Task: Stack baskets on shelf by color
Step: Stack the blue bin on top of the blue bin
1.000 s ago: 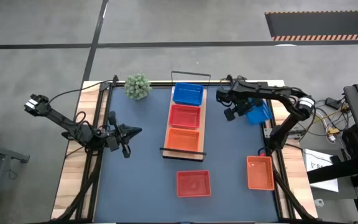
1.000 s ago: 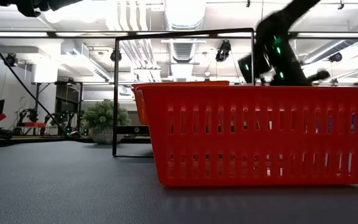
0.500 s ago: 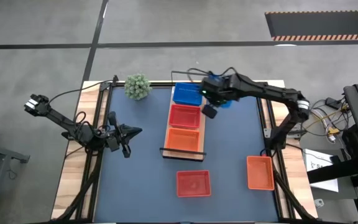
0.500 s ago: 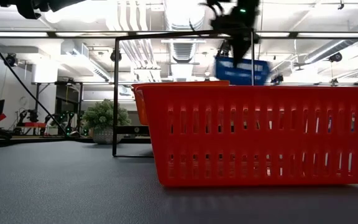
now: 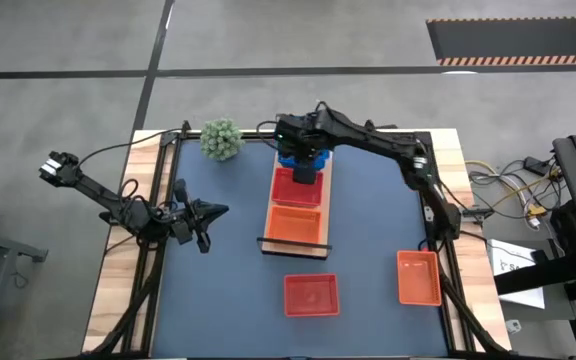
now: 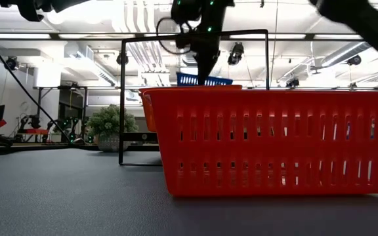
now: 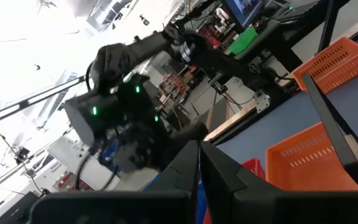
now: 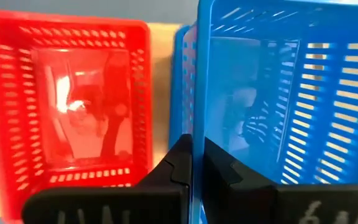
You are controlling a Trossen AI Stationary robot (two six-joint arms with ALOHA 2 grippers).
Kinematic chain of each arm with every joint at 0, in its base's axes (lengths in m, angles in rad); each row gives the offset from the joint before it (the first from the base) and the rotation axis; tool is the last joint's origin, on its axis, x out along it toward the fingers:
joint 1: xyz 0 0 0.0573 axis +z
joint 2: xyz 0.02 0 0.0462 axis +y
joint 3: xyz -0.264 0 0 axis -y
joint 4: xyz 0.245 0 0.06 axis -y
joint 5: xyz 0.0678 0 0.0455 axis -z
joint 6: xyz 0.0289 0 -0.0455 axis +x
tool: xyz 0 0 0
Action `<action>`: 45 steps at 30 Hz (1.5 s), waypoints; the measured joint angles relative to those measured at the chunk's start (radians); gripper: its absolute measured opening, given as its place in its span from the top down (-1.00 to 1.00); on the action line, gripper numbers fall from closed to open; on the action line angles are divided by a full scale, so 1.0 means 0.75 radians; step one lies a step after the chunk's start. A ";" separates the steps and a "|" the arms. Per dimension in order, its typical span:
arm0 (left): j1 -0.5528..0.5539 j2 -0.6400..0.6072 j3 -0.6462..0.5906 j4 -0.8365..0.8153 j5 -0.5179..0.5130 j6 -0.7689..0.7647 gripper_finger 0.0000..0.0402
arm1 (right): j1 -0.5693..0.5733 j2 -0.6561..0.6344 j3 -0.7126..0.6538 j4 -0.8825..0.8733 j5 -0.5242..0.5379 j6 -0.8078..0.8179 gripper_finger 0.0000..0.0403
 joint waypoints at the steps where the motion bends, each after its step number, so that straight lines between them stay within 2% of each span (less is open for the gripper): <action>1: 0.000 -0.001 0.002 0.001 0.000 0.000 1.00 | -0.009 0.032 0.037 -0.027 0.001 -0.002 0.96; 20: 0.000 -0.015 -0.005 0.002 -0.010 -0.004 1.00 | -0.071 0.068 -0.011 0.081 -0.013 0.019 0.95; 33: 0.000 -0.015 -0.005 0.002 -0.010 0.000 1.00 | -0.071 0.072 -0.019 0.086 -0.011 0.044 0.61; 45: 0.000 -0.013 -0.005 0.002 -0.010 0.000 1.00 | -0.068 0.050 -0.019 0.126 -0.012 0.107 0.75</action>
